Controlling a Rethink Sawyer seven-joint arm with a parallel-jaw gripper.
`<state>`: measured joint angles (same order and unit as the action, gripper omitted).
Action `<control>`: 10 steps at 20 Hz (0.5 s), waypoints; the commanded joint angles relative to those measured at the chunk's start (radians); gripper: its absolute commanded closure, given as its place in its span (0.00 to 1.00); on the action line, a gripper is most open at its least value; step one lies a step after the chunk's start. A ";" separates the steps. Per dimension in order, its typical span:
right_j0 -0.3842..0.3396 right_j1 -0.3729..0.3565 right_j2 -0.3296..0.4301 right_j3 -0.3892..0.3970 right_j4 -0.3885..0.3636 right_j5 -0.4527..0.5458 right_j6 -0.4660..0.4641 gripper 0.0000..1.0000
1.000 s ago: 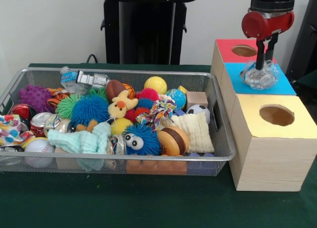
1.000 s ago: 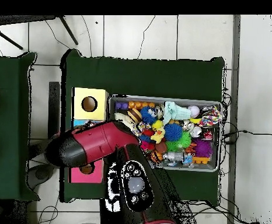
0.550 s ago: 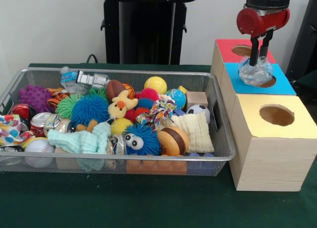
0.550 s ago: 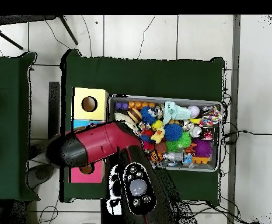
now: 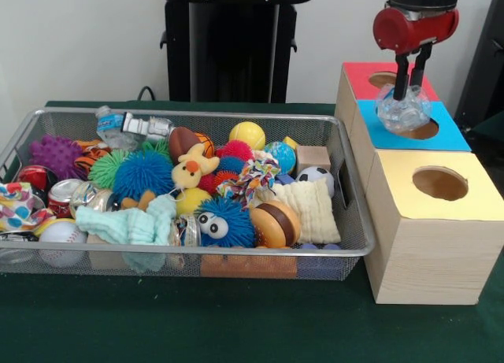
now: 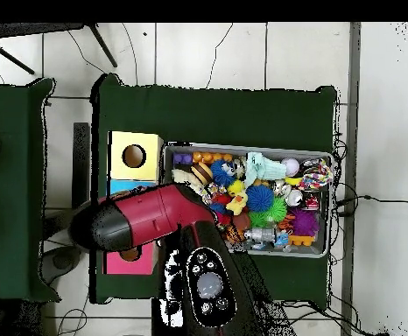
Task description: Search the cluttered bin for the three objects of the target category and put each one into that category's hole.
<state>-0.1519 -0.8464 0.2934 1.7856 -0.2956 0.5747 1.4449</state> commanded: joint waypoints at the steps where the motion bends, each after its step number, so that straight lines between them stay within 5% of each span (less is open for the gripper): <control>1: -0.001 0.029 -0.002 0.066 0.043 0.072 0.138 1.00; 10: 0.024 0.052 0.003 0.075 0.084 0.023 0.173 1.00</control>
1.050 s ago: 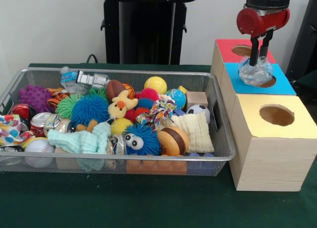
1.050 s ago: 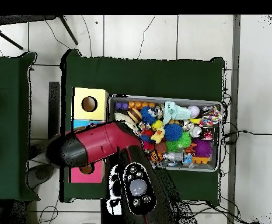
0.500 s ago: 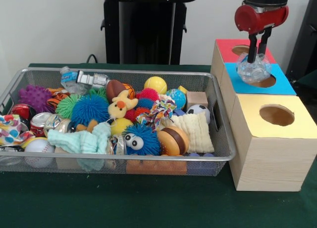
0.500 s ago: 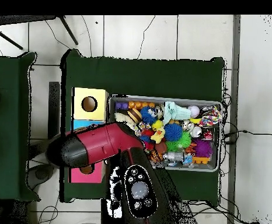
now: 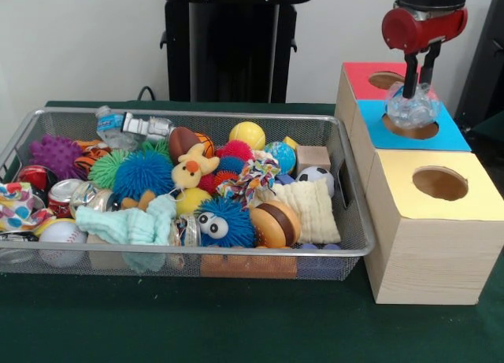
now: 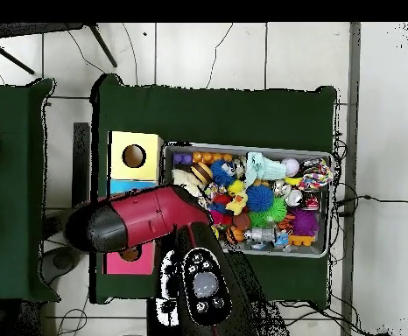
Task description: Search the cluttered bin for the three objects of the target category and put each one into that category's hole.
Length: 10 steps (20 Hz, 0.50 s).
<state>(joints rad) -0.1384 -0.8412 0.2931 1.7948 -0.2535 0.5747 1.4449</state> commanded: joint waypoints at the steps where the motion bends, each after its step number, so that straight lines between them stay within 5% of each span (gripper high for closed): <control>1: 0.016 0.051 0.001 0.062 0.042 0.018 0.176 1.00; 10: 0.040 0.081 -0.040 0.024 0.016 -0.009 0.177 1.00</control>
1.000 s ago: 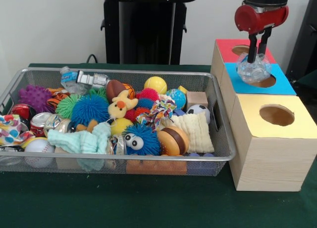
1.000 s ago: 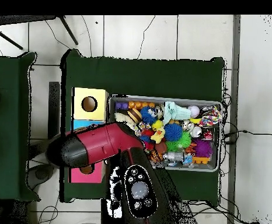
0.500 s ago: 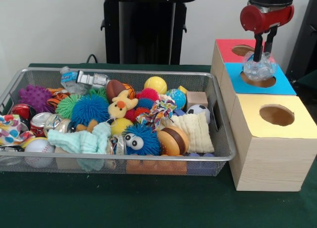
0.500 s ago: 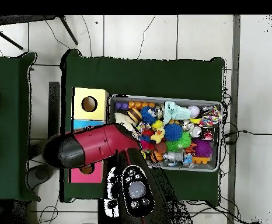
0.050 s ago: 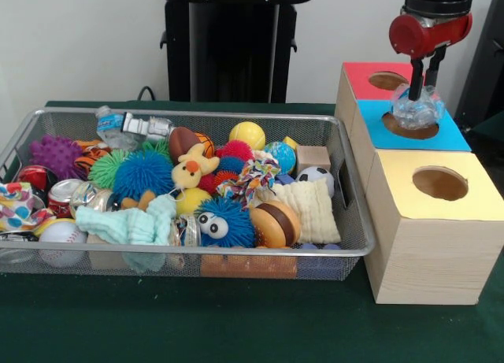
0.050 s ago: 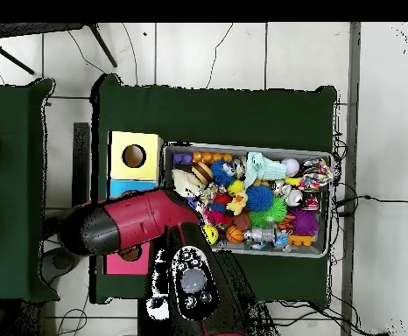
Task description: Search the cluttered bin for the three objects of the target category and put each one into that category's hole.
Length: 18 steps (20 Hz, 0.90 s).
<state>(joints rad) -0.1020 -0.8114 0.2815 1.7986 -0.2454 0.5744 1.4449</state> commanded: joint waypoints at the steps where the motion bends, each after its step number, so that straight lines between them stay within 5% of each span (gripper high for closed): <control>1: 0.005 0.053 -0.033 0.018 0.007 -0.012 0.177 1.00; 18: 0.026 0.056 -0.069 0.001 0.014 -0.047 0.181 1.00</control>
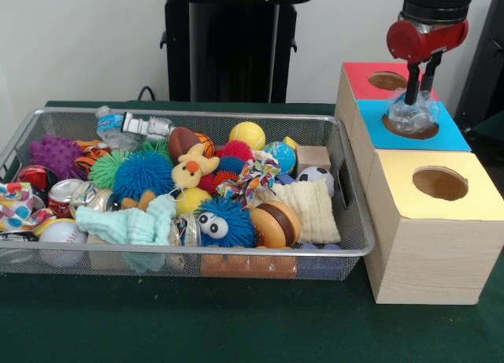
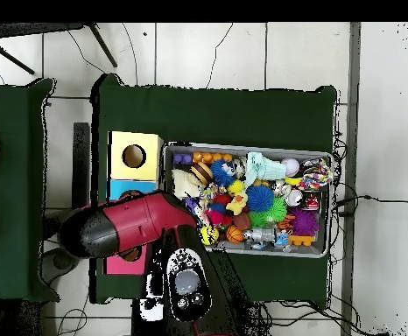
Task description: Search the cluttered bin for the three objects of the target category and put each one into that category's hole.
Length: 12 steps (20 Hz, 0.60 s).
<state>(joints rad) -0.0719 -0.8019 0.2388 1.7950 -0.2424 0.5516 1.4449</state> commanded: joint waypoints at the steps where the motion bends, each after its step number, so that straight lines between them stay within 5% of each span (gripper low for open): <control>1: -0.003 0.048 -0.027 0.003 0.011 -0.028 0.181 1.00; 12: 0.000 0.046 -0.037 0.014 0.005 -0.076 0.184 1.00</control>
<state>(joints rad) -0.0699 -0.7928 0.2250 1.7943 -0.2424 0.5179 1.4449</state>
